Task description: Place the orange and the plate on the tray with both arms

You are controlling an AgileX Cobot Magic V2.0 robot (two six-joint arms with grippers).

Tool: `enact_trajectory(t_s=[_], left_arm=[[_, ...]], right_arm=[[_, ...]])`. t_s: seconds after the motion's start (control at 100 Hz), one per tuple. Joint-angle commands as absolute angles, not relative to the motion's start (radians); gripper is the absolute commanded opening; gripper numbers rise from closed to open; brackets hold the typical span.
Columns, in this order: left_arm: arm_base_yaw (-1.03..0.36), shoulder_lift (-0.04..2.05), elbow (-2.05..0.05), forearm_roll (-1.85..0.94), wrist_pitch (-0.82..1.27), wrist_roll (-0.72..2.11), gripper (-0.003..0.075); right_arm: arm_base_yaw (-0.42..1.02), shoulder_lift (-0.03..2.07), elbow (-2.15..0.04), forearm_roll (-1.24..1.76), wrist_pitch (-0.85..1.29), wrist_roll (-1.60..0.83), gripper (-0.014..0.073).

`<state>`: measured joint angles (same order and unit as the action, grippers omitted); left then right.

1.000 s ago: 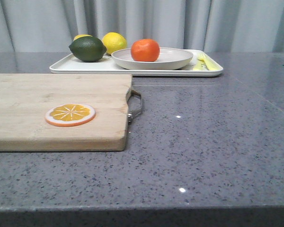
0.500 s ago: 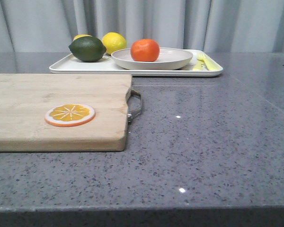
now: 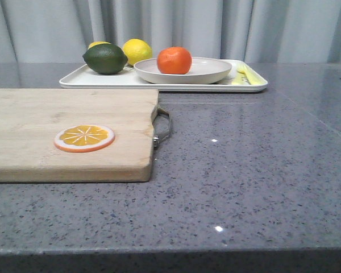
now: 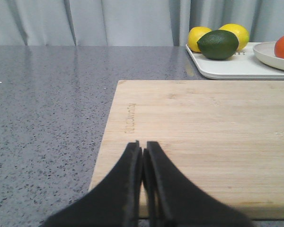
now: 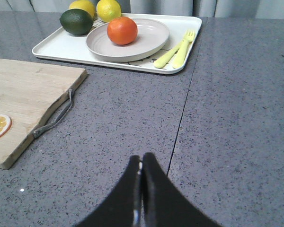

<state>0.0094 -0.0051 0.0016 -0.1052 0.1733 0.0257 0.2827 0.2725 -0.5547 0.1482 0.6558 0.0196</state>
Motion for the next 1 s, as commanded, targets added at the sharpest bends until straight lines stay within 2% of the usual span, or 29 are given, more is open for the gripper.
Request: enact_trajectory(t_s=[0.0,0.73,0.99], left_arm=[[0.011,-0.038,0.008,-0.114,0.103,0.016,-0.002],[0.011,-0.038,0.008,-0.114,0.103,0.016,-0.002],[0.011,-0.038,0.008,-0.114,0.103,0.016,-0.002]], right_arm=[[0.281,0.28,-0.58,0.142,0.577,0.009,-0.0067],[0.281,0.28,-0.58,0.142,0.576,0.009,-0.0067],[0.272,0.28,-0.556,0.083,0.494,0.009,-0.0067]])
